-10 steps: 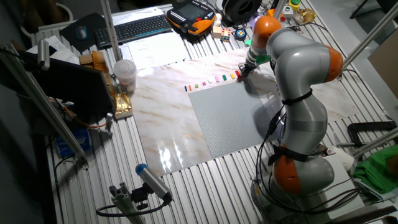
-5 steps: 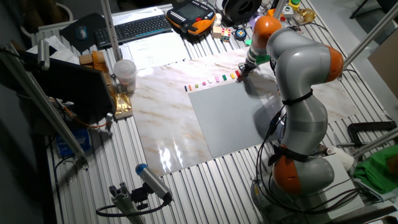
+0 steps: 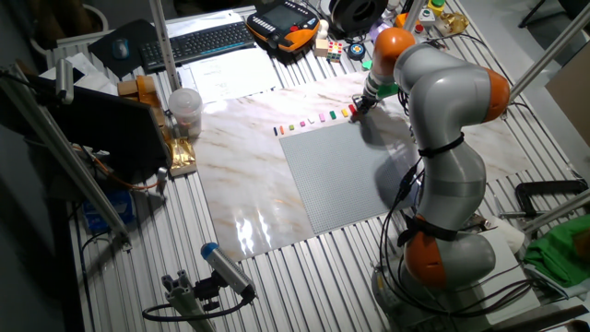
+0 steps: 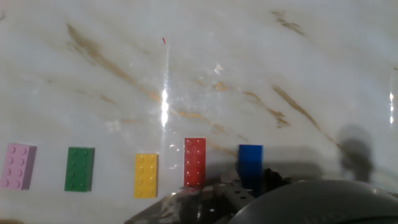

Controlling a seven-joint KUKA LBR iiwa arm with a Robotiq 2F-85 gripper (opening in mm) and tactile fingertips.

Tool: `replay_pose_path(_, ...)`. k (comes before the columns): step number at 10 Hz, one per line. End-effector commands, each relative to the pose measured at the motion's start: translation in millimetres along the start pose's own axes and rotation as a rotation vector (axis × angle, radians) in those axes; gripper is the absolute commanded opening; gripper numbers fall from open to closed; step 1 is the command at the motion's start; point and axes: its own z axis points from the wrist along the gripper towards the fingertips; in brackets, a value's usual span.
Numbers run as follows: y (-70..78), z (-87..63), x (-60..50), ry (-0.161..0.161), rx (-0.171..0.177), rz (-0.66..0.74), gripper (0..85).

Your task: Build with small Lego blocks

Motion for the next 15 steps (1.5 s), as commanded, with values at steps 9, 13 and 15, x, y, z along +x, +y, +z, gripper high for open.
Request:
replay_pose_path(9,0.4,6.0,-1.3,0.003,-0.025,-0.008,33.0)
replay_pose_path(13,0.8,6.5,-0.9,0.01,-0.035,-0.019,12.0)
replay_pose_path(15,0.8,1.6,-0.1,0.013,-0.035,-0.026,0.7)
